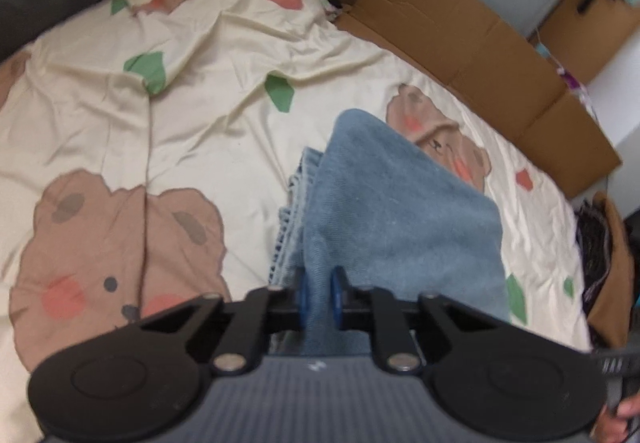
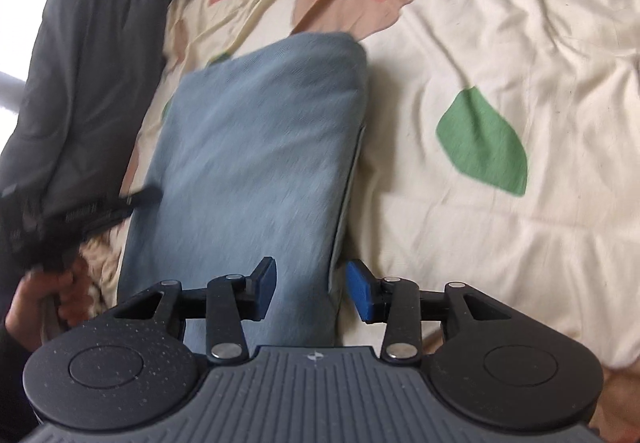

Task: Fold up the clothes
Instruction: 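Grasp the folded jeans edge with the right gripper while the left grasps the other side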

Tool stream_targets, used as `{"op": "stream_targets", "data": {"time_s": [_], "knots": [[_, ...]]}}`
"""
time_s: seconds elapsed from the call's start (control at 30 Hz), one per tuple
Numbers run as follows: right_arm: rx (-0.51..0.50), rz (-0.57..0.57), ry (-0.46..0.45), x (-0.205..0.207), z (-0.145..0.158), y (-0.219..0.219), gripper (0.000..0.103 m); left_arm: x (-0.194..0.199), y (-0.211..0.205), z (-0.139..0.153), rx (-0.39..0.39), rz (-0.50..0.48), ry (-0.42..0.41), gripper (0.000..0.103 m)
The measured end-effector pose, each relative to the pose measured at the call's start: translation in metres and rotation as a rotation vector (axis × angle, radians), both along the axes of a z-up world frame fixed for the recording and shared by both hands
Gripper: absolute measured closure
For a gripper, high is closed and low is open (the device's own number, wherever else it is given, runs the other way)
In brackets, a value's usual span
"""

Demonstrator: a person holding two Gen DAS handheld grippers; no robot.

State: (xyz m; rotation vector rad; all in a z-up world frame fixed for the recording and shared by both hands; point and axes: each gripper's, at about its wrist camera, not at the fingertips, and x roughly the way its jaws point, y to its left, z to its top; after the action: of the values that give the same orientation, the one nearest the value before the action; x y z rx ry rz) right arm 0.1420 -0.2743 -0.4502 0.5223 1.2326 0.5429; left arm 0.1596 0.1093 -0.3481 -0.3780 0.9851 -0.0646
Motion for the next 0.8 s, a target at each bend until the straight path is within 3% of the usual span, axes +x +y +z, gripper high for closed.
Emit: {"op": "stream_targets", "data": {"time_s": [0.27,0.43,0.57,0.6,0.63,0.67,0.7,0.8], "knots": [[0.018,-0.046,0.01,0.028,-0.013,0.01,0.057,-0.011,0.009,-0.004,-0.002,0.025,0.013,0.096],[0.085,-0.079,0.037,0.04,-0.029,0.013,0.057,-0.008,0.013,-0.024,-0.007,0.029,0.034,0.092],[0.167,-0.109,0.08,0.046,-0.046,0.016,0.057,-0.006,0.016,-0.022,-0.009,0.029,0.045,0.086],[0.18,-0.109,0.083,0.047,-0.048,0.017,0.057,-0.006,0.016,-0.021,0.009,0.035,0.048,0.075],[0.184,-0.104,0.078,0.049,-0.049,0.019,0.057,-0.006,0.017,-0.02,0.032,0.048,0.052,0.052],[0.175,-0.096,0.063,0.05,-0.048,0.022,0.058,-0.007,0.018,-0.02,0.057,0.063,0.057,0.043],[0.161,-0.086,0.046,0.05,-0.046,0.025,0.059,-0.008,0.02,-0.022,0.068,0.073,0.059,0.038],[0.147,-0.068,0.027,0.052,-0.04,0.031,0.061,-0.01,0.029,-0.033,-0.016,0.09,0.056,0.04]]}}
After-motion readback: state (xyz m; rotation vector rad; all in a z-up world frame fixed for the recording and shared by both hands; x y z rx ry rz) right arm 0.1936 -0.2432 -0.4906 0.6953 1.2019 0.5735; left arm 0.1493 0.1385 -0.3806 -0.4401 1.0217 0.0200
